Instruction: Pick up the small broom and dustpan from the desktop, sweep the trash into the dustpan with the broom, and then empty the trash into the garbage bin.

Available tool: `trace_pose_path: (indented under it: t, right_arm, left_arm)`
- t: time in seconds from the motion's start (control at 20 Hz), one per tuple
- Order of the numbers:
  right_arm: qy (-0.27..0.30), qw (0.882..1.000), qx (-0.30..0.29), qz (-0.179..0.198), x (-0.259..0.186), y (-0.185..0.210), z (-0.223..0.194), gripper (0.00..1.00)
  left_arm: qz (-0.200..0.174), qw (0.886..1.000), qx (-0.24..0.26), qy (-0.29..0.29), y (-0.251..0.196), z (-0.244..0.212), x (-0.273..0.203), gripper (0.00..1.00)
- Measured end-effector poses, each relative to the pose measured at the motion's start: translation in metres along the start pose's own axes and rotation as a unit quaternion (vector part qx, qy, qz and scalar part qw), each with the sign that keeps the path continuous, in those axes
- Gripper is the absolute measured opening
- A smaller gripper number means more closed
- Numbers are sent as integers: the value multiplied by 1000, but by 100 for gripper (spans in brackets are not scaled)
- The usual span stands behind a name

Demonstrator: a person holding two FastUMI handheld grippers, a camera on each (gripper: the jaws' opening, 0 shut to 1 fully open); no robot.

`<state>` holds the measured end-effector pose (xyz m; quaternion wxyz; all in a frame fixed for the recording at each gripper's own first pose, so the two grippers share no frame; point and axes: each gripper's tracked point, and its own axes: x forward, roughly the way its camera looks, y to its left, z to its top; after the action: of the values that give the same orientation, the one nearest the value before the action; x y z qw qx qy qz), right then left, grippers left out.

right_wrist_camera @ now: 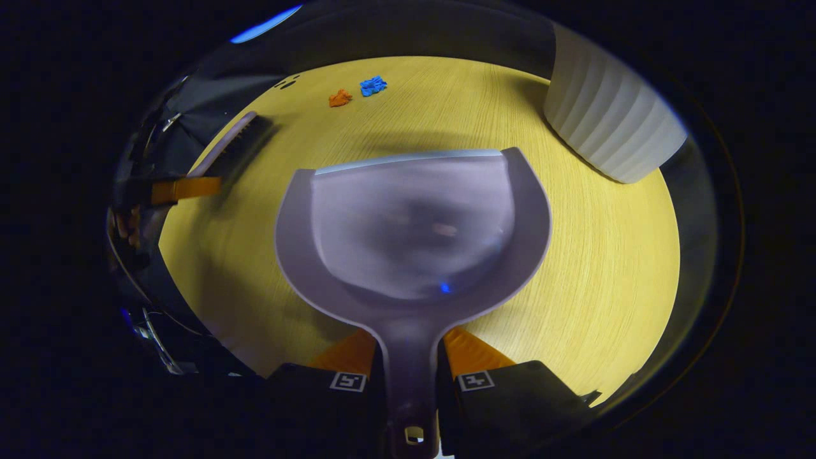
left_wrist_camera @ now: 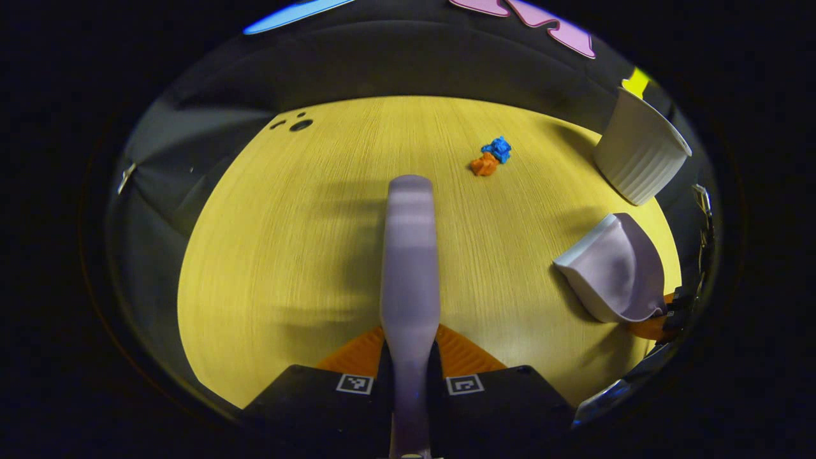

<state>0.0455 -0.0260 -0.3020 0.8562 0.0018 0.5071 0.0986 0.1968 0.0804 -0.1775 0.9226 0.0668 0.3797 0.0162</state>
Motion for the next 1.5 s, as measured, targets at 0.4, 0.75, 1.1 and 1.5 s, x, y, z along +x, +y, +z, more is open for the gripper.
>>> trace_pose_path:
  t: [0.4, 0.75, 1.1, 1.5]
  right_arm:
    - [-17, 999, -33, 8, -14, -9, 27, 37]
    - [-14, 998, -60, 17, -13, -17, 29, 41]
    - [-19, 997, -76, 19, -10, -19, 29, 32]
    - [-32, 994, -101, 11, -6, -23, 26, 37]
  left_arm:
    - [-8, 990, 141, -9, 7, 115, 57, 29]
    - [-31, 955, 294, 14, -31, 159, 102, 27]
    - [-112, 919, 375, 43, -73, 150, 100, 29]
    - [-229, 873, 412, 124, -154, 69, 60, 29]
